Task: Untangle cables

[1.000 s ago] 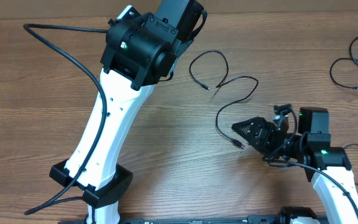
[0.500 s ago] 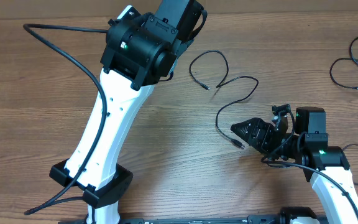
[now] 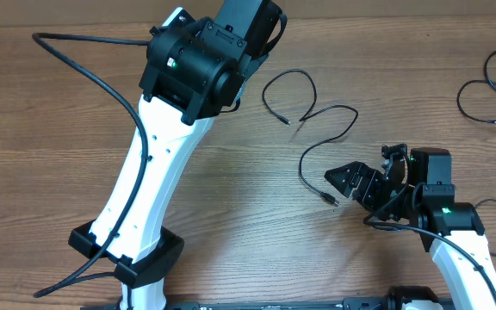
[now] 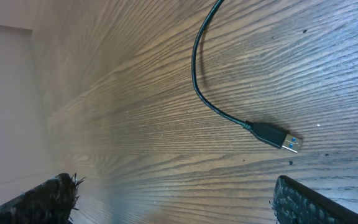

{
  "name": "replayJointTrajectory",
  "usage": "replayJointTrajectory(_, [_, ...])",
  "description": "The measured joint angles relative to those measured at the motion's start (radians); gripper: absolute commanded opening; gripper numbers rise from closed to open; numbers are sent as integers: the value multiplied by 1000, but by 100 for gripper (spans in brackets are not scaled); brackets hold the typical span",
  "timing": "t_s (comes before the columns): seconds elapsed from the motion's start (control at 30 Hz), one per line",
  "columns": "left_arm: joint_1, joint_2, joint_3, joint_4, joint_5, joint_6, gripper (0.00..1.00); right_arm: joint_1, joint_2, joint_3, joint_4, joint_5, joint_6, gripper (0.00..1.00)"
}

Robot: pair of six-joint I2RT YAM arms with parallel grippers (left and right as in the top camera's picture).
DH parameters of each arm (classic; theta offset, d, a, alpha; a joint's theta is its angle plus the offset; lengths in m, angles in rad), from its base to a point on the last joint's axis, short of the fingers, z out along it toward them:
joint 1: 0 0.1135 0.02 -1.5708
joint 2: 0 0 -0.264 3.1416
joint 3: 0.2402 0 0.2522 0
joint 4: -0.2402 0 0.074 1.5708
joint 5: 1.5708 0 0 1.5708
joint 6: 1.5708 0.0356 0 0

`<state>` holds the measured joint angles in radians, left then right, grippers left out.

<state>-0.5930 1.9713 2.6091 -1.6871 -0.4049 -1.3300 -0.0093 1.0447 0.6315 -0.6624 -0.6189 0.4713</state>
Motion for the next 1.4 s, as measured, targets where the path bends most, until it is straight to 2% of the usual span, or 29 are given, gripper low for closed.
replayJointTrajectory(0.67, [0, 0, 0, 26, 25, 6, 99, 0, 0, 0, -3, 52, 0, 100])
replayJointTrajectory(0.87, [0, 0, 0, 10, -12, 6, 100, 5, 0, 0, 9, 94, 0, 100])
replayJointTrajectory(1.13, [0, 0, 0, 3, -47, 37, 99, 26, 23, -4, 290, 212, -47, 100])
replayJointTrajectory(1.4, [20, 0, 0, 2, -101, 215, 100, 183, 236, 83, 412, 281, 10, 98])
